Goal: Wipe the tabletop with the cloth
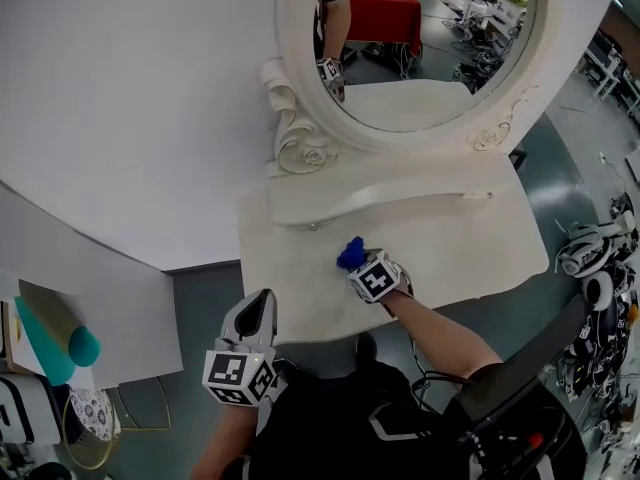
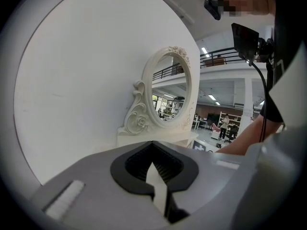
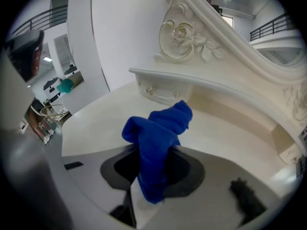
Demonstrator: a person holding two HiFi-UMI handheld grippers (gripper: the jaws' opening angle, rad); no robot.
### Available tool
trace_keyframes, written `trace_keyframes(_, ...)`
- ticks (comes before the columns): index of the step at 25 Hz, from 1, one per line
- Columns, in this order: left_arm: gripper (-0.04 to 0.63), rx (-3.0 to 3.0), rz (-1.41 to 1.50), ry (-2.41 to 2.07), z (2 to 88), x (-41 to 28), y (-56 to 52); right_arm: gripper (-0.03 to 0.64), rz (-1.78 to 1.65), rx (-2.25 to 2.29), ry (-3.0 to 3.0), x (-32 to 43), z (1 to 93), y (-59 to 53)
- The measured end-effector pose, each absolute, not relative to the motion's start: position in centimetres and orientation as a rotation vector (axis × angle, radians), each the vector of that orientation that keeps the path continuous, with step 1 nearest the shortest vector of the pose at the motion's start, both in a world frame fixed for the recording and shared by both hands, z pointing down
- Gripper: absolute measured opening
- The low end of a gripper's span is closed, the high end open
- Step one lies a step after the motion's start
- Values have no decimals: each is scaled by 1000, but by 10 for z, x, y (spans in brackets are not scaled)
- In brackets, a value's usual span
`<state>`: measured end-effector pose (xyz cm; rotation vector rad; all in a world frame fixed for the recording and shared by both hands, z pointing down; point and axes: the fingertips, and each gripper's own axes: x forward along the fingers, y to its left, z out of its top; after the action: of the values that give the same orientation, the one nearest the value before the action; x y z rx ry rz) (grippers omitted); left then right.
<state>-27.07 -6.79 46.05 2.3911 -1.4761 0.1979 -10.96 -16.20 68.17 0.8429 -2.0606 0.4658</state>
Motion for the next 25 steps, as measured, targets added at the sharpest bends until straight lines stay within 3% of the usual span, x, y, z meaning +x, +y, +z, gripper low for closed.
trace_keyframes(16,6,2477,196,-1336,459,-222,-66,129,539,687,-2079,-91,680,-11)
trace_keyframes(20,8,2461,190,-1373,457,-221,-62,129,624,678,-2103,-90,674,-21)
trace_keyframes(25,8,2391,208,-1469,461,-238,-56,129,552,838,-2141,-82,662,-122)
